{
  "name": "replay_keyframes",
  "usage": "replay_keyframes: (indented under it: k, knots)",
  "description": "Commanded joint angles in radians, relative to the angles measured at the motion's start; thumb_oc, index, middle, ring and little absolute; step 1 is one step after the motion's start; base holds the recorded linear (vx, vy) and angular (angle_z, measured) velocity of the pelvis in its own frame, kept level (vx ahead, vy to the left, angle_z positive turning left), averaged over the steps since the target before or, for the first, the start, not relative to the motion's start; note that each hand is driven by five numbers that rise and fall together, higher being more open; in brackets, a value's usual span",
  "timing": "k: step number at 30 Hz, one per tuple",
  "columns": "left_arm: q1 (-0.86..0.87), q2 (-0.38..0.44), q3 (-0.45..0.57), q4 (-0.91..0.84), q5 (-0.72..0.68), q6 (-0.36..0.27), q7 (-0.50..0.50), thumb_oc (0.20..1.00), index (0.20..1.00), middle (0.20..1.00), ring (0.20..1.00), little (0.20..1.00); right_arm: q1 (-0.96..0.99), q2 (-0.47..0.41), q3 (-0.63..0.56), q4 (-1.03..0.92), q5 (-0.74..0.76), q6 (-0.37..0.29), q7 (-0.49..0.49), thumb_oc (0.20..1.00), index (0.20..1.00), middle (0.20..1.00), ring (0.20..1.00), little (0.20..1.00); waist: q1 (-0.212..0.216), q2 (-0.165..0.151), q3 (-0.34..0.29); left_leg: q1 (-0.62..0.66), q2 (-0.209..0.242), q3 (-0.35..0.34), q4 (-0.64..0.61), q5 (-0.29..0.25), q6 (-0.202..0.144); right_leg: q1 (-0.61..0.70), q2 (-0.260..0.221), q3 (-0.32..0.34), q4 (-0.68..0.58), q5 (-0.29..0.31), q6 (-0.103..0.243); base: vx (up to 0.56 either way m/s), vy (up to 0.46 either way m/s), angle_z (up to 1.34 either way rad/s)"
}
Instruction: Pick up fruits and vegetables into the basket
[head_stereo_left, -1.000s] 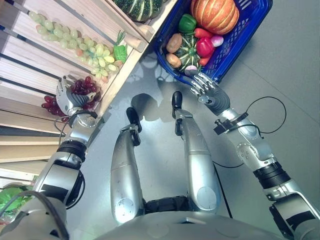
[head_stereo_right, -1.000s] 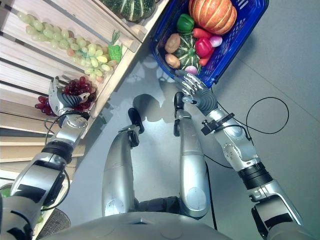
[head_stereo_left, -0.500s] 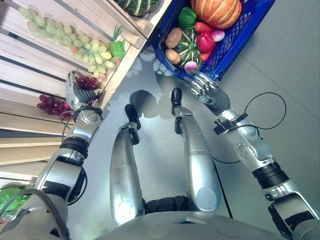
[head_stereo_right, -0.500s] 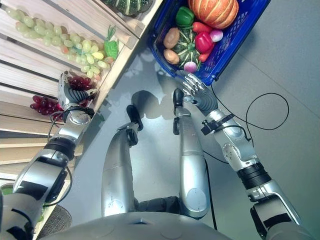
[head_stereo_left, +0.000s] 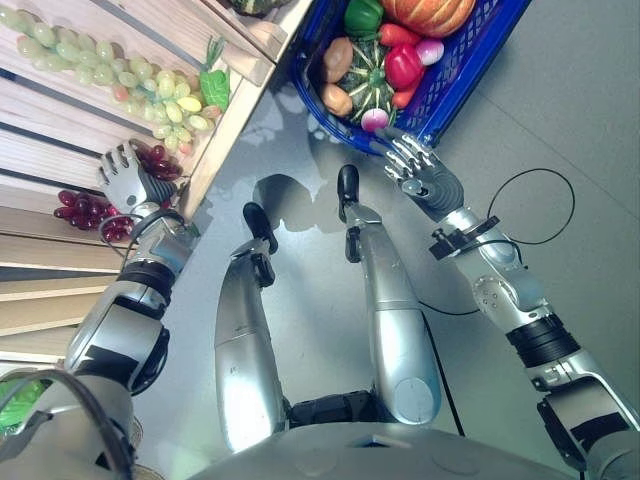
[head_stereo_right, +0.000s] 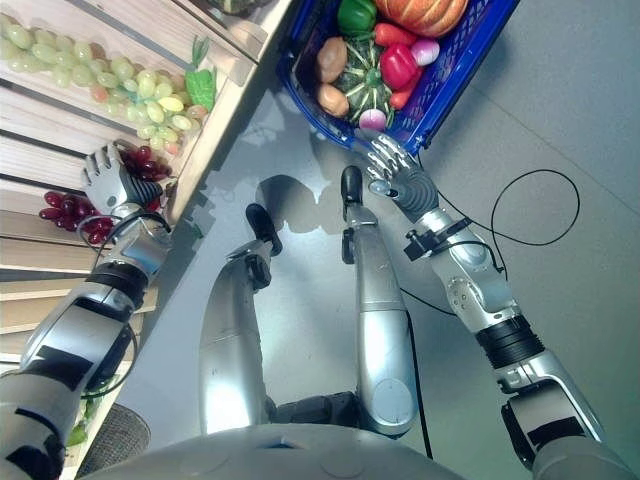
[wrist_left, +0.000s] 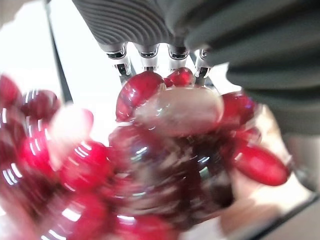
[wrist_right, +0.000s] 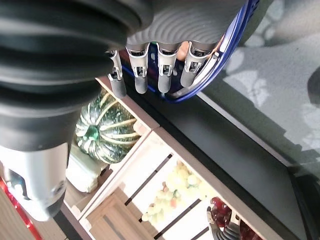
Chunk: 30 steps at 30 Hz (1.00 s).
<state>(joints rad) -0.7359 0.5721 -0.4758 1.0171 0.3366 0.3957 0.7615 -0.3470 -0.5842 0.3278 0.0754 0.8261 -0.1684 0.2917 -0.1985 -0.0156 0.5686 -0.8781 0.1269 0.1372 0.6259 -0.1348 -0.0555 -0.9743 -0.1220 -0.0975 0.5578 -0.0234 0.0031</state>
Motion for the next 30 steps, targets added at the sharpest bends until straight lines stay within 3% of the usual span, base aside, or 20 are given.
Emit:
replay_keyframes:
  k: [1,4,5,6,7,15,18,21,25,30]
  knots:
    - [0.044,0.033,-0.041,0.133,0.032,0.045,-0.168,1.000,1.000,1.000,1.000,1.000,0.026,-0.003,0.000,-0.059,0.035,-0.037,0.035,1.000,1.000,1.000,1.000,1.000,-0.011,-0.017,-0.049,-0.021,-0.001,0.083,-0.026,-0.011,0.015,-0.014,0.030,0.024,0.053,-0.073,0.060,-0.01,0.040,-0.03]
    - [0.047,0.027,-0.050,0.143,0.013,0.032,-0.163,1.000,1.000,1.000,1.000,1.000,0.026,-0.004,0.006,-0.061,0.031,-0.045,0.033,1.000,1.000,1.000,1.000,1.000,-0.013,-0.014,-0.049,-0.023,-0.001,0.084,-0.029,-0.010,0.015,-0.017,0.028,0.025,0.050,-0.072,0.061,-0.02,0.027,-0.04]
    - [0.047,0.024,-0.050,0.148,0.002,0.030,-0.167,0.611,0.611,0.611,0.611,0.611,0.026,-0.002,0.007,-0.061,0.026,-0.047,0.032,1.000,1.000,1.000,1.000,1.000,-0.013,-0.014,-0.049,-0.024,-0.001,0.083,-0.029,-0.009,0.014,-0.018,0.028,0.025,0.049,-0.072,0.061,-0.02,0.017,-0.05]
    - [0.045,0.020,-0.049,0.154,-0.013,0.025,-0.177,0.344,0.344,0.344,0.344,0.344,0.025,0.001,0.008,-0.059,0.023,-0.050,0.033,1.000,1.000,1.000,1.000,1.000,-0.014,-0.013,-0.049,-0.026,-0.001,0.083,-0.030,-0.007,0.013,-0.019,0.028,0.026,0.048,-0.072,0.061,-0.02,0.010,-0.04]
    - [0.046,0.015,-0.043,0.160,-0.031,0.015,-0.182,0.200,0.200,0.200,0.200,0.200,0.026,0.005,0.008,-0.061,0.018,-0.051,0.031,1.000,1.000,1.000,1.000,1.000,-0.014,-0.013,-0.049,-0.025,-0.002,0.082,-0.033,-0.006,0.013,-0.017,0.028,0.025,0.043,-0.070,0.062,0.00,0.000,0.00]
    - [0.038,0.013,-0.022,0.177,-0.052,-0.041,-0.185,0.200,0.200,0.200,0.200,0.200,0.024,0.017,0.009,-0.070,0.008,-0.049,0.016,1.000,1.000,1.000,1.000,1.000,-0.013,-0.017,-0.049,-0.011,-0.005,0.083,-0.045,0.001,0.012,-0.003,0.028,0.022,0.031,-0.065,0.062,0.00,-0.001,0.00]
    - [0.046,0.004,0.011,0.180,-0.158,-0.079,-0.188,0.200,0.200,0.200,0.200,0.200,0.029,0.024,0.011,-0.082,-0.001,-0.047,0.006,1.000,1.000,1.000,1.000,1.000,-0.011,-0.019,-0.049,-0.002,-0.007,0.083,-0.053,0.005,0.014,0.006,0.029,0.020,0.026,-0.064,0.062,0.00,0.000,0.00]
    - [0.061,-0.015,0.079,0.179,-0.320,-0.156,-0.185,0.200,0.200,0.200,0.200,0.200,0.035,0.039,0.012,-0.094,-0.013,-0.044,-0.007,1.000,1.000,1.000,1.000,1.000,-0.005,-0.019,-0.049,0.010,-0.009,0.078,-0.055,0.006,0.017,0.019,0.026,0.016,0.028,-0.068,0.062,0.00,0.000,0.00]
    - [0.070,-0.037,0.134,0.154,-0.415,-0.236,-0.166,0.200,0.200,0.200,0.200,0.200,0.036,0.058,0.014,-0.105,-0.029,-0.039,-0.023,1.000,1.000,1.000,1.000,1.000,0.003,-0.020,-0.049,0.030,-0.013,0.072,-0.058,0.007,0.018,0.041,0.022,0.007,0.027,-0.073,0.063,0.00,-0.015,0.06]
    - [0.080,-0.044,0.165,0.103,-0.445,-0.272,-0.120,0.200,0.200,0.200,0.200,0.200,0.034,0.069,0.008,-0.121,-0.035,-0.022,-0.039,1.000,1.000,1.000,1.000,1.000,0.012,-0.019,-0.049,0.059,-0.015,0.072,-0.063,0.008,0.021,0.070,0.018,0.000,0.028,-0.077,0.064,0.00,-0.005,0.08]
